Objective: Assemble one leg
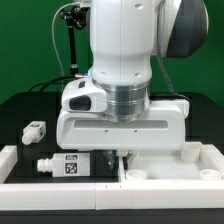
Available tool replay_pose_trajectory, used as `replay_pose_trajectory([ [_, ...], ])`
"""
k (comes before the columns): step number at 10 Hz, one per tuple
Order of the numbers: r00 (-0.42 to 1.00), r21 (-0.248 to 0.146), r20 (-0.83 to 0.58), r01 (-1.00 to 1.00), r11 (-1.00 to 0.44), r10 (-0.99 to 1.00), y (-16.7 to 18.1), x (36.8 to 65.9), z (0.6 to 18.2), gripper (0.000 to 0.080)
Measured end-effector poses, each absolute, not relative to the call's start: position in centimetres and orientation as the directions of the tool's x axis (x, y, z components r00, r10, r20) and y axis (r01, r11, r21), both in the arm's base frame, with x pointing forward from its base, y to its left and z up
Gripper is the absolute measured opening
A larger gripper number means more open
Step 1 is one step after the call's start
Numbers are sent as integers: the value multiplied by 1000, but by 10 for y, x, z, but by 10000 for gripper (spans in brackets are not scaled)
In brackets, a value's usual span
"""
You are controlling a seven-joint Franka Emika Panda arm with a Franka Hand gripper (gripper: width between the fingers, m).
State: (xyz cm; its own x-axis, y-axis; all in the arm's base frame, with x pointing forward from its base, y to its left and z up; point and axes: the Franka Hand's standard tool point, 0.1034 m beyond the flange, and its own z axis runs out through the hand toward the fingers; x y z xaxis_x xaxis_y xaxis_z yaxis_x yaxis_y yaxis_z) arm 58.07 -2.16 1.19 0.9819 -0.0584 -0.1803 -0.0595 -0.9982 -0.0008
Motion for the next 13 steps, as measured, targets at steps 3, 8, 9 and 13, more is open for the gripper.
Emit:
replay_pose_trajectory([
  [3,977,-16,-212,-19,-1000,-15,-22,573,30,405],
  [8,974,-31,-222,-50,-998,-42,-25,541,68,643],
  [9,974,-31,-222,-50,-998,-42,-25,541,67,643],
  [13,948,-17,-307,-89,-996,-80,-50,510,58,649],
])
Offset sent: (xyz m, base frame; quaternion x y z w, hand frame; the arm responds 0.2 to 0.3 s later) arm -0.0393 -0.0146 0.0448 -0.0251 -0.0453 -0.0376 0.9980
